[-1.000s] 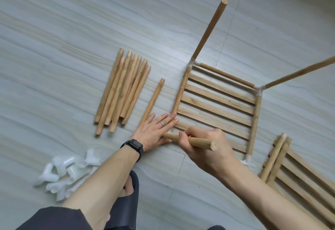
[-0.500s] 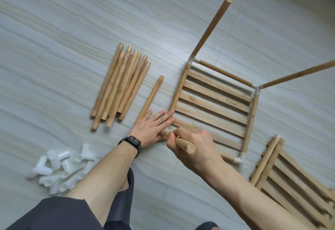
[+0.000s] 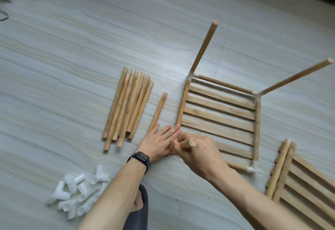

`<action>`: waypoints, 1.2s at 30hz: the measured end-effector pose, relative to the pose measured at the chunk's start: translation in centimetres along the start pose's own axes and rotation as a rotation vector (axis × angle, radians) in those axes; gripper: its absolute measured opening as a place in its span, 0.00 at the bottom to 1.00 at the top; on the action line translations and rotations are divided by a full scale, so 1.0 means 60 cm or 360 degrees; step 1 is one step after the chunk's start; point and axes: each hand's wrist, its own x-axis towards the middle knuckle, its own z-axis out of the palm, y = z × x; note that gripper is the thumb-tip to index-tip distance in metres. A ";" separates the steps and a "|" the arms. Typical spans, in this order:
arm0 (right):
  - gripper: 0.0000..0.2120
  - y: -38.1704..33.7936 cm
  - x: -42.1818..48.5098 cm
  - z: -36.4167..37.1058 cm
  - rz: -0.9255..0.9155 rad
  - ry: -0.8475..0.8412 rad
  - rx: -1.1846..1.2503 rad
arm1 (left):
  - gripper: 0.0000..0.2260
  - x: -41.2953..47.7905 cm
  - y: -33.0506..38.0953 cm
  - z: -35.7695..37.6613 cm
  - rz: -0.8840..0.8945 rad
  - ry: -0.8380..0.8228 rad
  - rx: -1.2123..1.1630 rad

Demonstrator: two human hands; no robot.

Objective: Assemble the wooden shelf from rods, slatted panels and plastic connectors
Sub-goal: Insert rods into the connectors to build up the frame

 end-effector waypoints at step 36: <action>0.22 0.280 -0.177 -0.148 0.1193 0.1311 0.1248 | 0.23 0.185 0.351 -0.275 0.0255 -0.0493 -0.0727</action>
